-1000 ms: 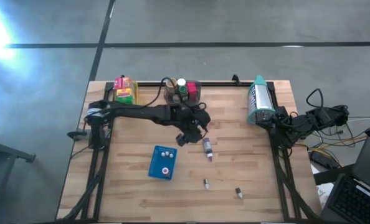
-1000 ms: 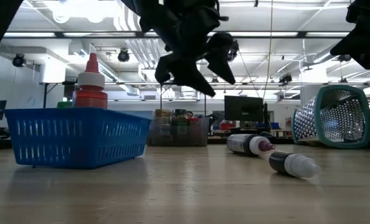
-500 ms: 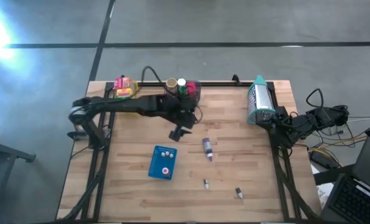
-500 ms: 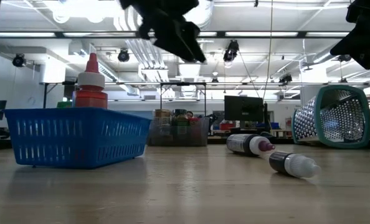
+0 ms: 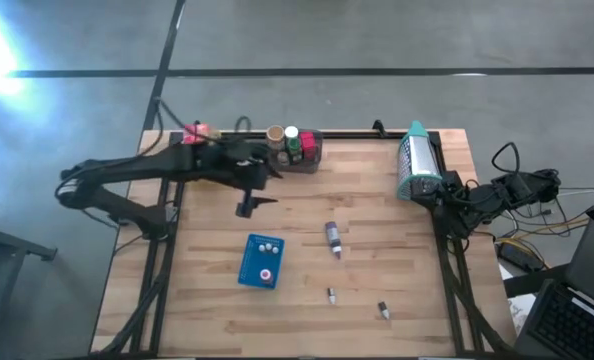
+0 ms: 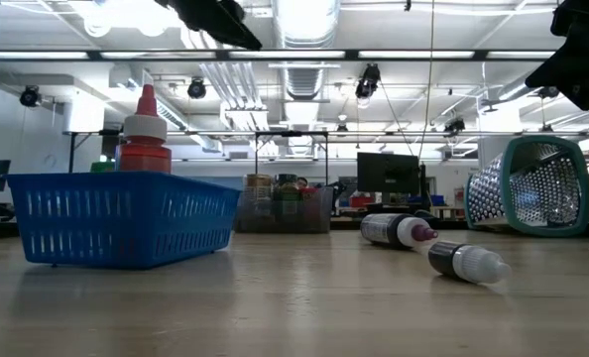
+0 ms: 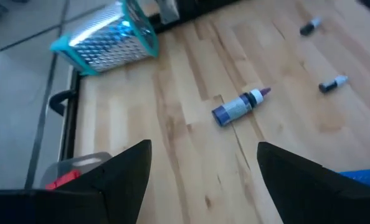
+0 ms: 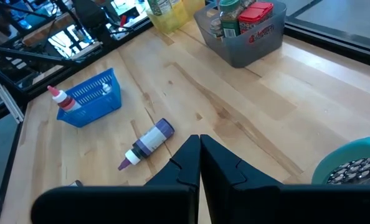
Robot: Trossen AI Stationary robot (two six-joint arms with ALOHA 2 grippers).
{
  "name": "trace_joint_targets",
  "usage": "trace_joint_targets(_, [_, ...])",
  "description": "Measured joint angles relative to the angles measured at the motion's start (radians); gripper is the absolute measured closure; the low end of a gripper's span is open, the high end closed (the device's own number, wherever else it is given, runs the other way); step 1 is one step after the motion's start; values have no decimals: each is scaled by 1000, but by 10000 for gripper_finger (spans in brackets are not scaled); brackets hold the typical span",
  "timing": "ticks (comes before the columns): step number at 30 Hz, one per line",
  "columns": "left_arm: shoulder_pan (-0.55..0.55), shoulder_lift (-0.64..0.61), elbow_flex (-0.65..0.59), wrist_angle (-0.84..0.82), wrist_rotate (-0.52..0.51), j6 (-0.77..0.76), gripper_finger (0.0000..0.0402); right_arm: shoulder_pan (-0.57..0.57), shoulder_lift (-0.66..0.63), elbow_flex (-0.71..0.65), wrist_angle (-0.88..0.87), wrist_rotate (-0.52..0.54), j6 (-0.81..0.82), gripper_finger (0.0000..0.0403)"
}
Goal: Pick & Place Kitchen Items
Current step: Put the large purple food coloring bottle into the blue bin
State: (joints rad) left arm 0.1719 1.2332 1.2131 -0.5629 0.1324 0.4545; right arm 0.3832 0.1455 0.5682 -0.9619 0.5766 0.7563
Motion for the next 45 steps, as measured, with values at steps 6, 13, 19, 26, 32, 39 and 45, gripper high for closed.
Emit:
trace_joint_targets(6, [22, -186, -191, 244, 24, -146, 106, 0, 0, 0, 0, 0, 0, 394])
trace_joint_targets(13, [24, -348, -413, 548, 69, -360, 106, 0, 0, 0, 1, 0, 0, 394])
trace_joint_targets(19, [24, -419, -516, 574, 59, -426, 106, 0, 0, 0, 1, 0, 0, 394])
trace_joint_targets(26, [24, -436, -564, 581, 55, -398, 106, 0, 0, 0, 1, 0, 0, 394])
trace_joint_targets(32, [25, -443, -562, 592, 49, -346, 106, 0, 0, 0, 1, 0, 0, 394])
trace_joint_targets(39, [25, -468, -557, 588, 0, -423, 106, 0, 0, 0, 1, 0, 0, 394])
trace_joint_targets(45, [25, -548, -556, 506, -17, -411, 106, 0, 0, 0, 91, 46, 7, 394])
